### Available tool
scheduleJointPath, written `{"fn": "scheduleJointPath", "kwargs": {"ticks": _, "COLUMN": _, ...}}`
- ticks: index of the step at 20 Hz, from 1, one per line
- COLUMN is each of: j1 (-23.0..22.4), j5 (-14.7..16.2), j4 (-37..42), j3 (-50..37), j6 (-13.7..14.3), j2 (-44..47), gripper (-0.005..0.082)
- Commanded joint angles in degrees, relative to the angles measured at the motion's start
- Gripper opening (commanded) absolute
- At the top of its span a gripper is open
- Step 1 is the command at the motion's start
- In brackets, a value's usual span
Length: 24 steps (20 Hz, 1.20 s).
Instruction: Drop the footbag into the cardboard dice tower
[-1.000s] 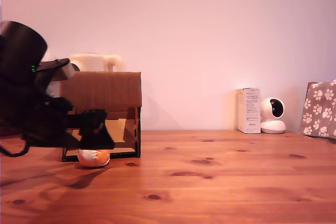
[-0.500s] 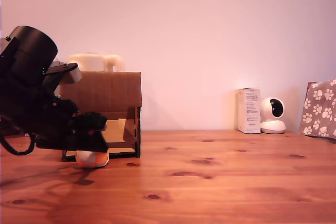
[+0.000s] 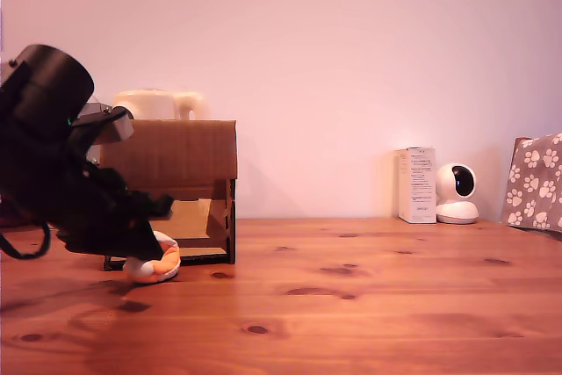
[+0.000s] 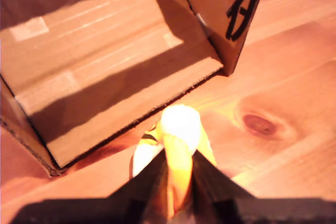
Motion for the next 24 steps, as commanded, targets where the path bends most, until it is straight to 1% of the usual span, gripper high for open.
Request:
{"fn": "scheduleJointPath", "kwargs": {"ticks": 1, "j1": -0.87, "j5": 1.75, "j4": -2.43, "j3": -0.72, "j6": -0.17, "j2": -4.66, "gripper": 0.0001}}
{"fn": "scheduleJointPath", "kwargs": {"ticks": 4, "j1": -1.25, "j5": 4.31, "j4": -9.11, "j3": -0.72, "j6": -0.28, "j2": -12.59, "gripper": 0.0001}}
{"fn": "scheduleJointPath", "kwargs": {"ticks": 7, "j1": -1.27, "j5": 5.81, "j4": -14.78, "j3": -0.72, "j6": -0.79, "j2": -19.87, "gripper": 0.0001}}
{"fn": "scheduleJointPath", "kwargs": {"ticks": 9, "j1": -1.27, "j5": 6.16, "j4": -16.74, "j3": -0.72, "j6": -0.79, "j2": -24.41, "gripper": 0.0001}}
{"fn": "scheduleJointPath", "kwargs": {"ticks": 11, "j1": -1.27, "j5": 6.16, "j4": -16.9, "j3": -0.72, "j6": -0.77, "j2": -28.83, "gripper": 0.0002}}
{"fn": "scheduleJointPath", "kwargs": {"ticks": 13, "j1": -1.25, "j5": 6.12, "j4": -15.06, "j3": -0.72, "j6": -0.5, "j2": -32.15, "gripper": 0.0002}}
{"fn": "scheduleJointPath", "kwargs": {"ticks": 14, "j1": -1.25, "j5": 6.1, "j4": -13.22, "j3": -0.72, "j6": 0.17, "j2": -33.38, "gripper": 0.0002}}
{"fn": "scheduleJointPath", "kwargs": {"ticks": 18, "j1": -1.2, "j5": 5.6, "j4": -1.64, "j3": -0.72, "j6": 3.21, "j2": -34.07, "gripper": 0.0002}}
{"fn": "scheduleJointPath", "kwargs": {"ticks": 20, "j1": -1.2, "j5": 4.57, "j4": 3.61, "j3": -0.68, "j6": 3.37, "j2": -33.29, "gripper": 0.0002}}
{"fn": "scheduleJointPath", "kwargs": {"ticks": 22, "j1": -1.01, "j5": 2.43, "j4": 8.07, "j3": -0.15, "j6": 3.39, "j2": -31.74, "gripper": 0.0004}}
{"fn": "scheduleJointPath", "kwargs": {"ticks": 24, "j1": -0.13, "j5": 2.1, "j4": 9.62, "j3": 2.12, "j6": 3.58, "j2": -29.09, "gripper": 0.0004}}
